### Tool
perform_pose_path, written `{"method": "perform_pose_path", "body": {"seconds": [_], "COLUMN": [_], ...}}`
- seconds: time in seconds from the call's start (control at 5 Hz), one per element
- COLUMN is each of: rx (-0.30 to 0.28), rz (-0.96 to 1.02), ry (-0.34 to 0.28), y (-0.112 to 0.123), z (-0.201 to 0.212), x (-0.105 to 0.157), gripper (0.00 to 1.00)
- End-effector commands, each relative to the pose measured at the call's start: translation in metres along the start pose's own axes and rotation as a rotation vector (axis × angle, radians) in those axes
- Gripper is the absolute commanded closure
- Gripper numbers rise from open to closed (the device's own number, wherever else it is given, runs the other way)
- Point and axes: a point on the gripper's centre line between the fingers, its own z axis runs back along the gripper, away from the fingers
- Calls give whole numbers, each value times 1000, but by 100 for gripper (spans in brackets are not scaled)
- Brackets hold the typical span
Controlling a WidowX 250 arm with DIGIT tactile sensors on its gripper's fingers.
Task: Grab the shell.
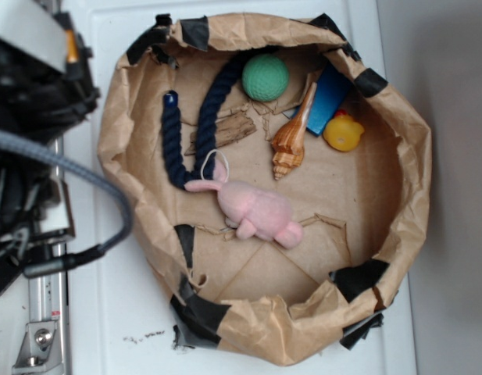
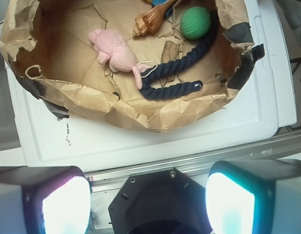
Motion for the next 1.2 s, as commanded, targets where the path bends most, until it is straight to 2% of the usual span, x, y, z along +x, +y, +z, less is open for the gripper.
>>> {"method": "perform_pose_path", "body": {"seconds": [0.0, 0.2, 0.4, 0.6, 0.8, 1.0], "rx": [-23, 3, 49, 80, 158, 104], "rz": [210, 346, 451, 459, 443, 390], "ry": [-219, -306, -339, -297, -284, -237], "y": [1, -13, -15, -6, 5, 7], "z": [-13, -30, -61, -97, -115, -131], "x": [53, 95, 115, 130, 130, 136], "gripper": [0, 0, 0, 0, 0, 0]}}
